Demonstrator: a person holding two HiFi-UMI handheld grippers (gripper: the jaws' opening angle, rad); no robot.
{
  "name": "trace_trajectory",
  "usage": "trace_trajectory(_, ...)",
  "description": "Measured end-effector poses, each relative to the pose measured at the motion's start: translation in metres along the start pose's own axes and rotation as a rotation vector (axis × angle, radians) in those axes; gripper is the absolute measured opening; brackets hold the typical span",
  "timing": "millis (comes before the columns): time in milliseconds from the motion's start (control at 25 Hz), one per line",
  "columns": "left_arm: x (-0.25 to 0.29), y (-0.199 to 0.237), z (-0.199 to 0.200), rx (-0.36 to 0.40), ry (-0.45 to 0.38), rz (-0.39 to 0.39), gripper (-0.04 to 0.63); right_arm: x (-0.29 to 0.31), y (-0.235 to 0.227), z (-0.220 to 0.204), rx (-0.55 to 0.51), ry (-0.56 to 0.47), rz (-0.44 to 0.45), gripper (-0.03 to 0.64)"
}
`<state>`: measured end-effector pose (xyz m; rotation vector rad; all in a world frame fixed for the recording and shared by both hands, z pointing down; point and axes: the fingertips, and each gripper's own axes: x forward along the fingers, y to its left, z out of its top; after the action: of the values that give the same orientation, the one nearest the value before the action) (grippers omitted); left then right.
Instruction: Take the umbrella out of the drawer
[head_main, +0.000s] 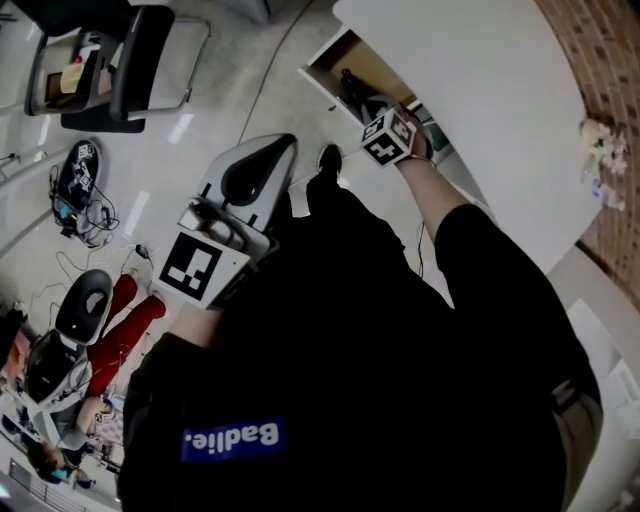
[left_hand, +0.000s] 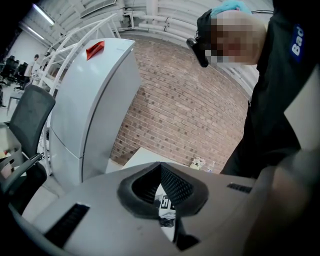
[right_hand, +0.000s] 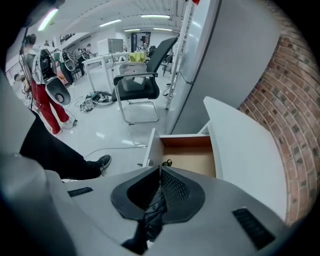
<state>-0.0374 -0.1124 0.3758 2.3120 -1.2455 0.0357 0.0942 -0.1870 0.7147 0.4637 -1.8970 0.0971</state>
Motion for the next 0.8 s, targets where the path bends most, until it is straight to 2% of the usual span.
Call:
trace_trajectory(160,0.0,0.001,-0.008,-0.014,0.009,0.027,0.002,0.02,-0.004,-0.01,0.009,0.013,0.002,0.034)
trace_trajectory(320,-0.003,0.004,-0.018,-0.033,0.017,0.052,0.002,0.042,0.001,-0.017,0.024,0.046,0.033,0.129)
trace_trajectory(440,-0.002,0.002,-0.024,-0.05,0.025,0.066,0.002,0.052,-0.001,-0.026,0.033,0.079,0.041,0.169)
trace_trajectory(600,0.0,-0.004,-0.028,-0.061,0.036,0.084,0.002,0.068,-0.005,-0.047,0.048,0.135,0.06,0.201)
trace_trajectory(800,-0.01,0.014,-0.04,-0.081,0.061,0.122,0.002,0.109,0.002,-0.06,0.028,0.209,0.115,0.225)
